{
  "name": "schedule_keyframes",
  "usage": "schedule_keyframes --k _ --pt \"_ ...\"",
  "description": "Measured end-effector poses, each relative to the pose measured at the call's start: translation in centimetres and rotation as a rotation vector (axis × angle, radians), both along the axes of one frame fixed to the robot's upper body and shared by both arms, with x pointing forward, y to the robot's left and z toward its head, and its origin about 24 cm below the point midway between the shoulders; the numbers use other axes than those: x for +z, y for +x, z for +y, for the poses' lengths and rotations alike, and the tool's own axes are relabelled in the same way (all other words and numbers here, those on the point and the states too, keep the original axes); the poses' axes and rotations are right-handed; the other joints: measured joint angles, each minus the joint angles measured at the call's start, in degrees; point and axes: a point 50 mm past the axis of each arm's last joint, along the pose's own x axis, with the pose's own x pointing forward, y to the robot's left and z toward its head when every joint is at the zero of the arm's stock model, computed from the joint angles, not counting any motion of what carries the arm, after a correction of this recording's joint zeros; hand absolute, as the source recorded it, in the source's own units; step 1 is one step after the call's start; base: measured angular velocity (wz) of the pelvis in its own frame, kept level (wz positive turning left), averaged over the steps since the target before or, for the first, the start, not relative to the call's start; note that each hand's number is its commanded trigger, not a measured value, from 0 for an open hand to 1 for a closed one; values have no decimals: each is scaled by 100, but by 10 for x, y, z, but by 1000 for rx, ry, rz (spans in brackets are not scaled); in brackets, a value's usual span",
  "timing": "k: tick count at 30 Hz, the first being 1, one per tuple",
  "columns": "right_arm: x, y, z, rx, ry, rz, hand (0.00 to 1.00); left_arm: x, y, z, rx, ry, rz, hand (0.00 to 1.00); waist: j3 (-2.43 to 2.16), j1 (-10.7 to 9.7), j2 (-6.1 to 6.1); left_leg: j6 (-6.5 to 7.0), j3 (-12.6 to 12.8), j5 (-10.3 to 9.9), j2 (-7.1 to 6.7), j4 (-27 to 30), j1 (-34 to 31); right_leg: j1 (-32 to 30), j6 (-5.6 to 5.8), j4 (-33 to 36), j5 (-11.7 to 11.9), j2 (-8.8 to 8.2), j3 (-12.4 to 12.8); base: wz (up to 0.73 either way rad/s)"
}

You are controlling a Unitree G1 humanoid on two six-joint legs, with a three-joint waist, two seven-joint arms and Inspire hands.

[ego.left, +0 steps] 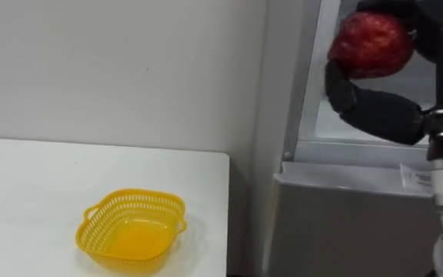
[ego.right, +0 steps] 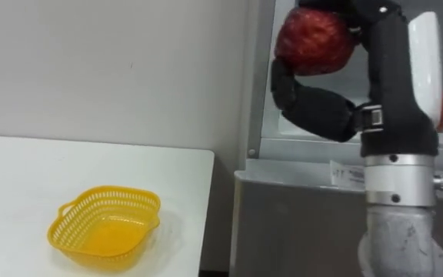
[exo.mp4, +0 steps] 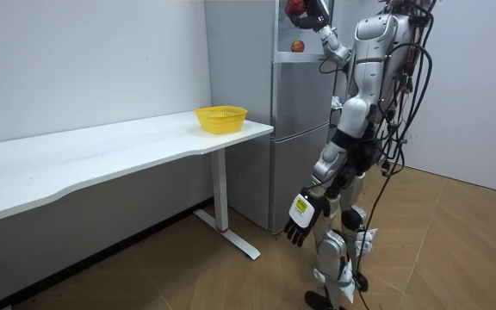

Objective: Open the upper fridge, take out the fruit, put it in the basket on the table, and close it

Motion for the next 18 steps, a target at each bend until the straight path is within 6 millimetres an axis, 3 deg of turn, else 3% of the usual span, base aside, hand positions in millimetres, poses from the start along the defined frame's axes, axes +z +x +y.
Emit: schedule_keyframes --k 4,5,6,9,14,18 --pt "-6 -1 18 56 -64 19 100 1 6 1 -35 5 -6 0 0 178 -97 0 -4 0 0 -16 0 -8 0 -4 0 0 -2 0" --pt "-7 -1 20 56 -89 20 100 1 6 1 -36 6 -7 0 9 214 -154 0 -11 0 -1 -17 -2 -6 0 -3 0 -3 -16 9" --pt "-8 -2 23 51 -115 17 100 2 7 3 -38 9 -6 0 49 272 -173 0 -59 0 -4 -10 -30 -3 0 -6 0 -4 -63 14" --pt "-13 0 29 57 -172 39 100 2 6 5 -60 12 11 0 59 301 -271 -2 -163 -2 -6 41 -104 -4 0 -13 0 -6 -175 20" --pt "-34 15 39 101 -218 160 100 1 4 2 -74 -11 25 0 75 506 -292 -1 -198 -2 -9 52 -128 -4 0 -16 0 -11 -210 3" --pt "-42 28 40 88 -271 225 100 1 3 5 -79 -20 36 0 85 560 -301 -2 -272 -1 -13 53 -189 -24 1 -21 0 -13 -310 11"
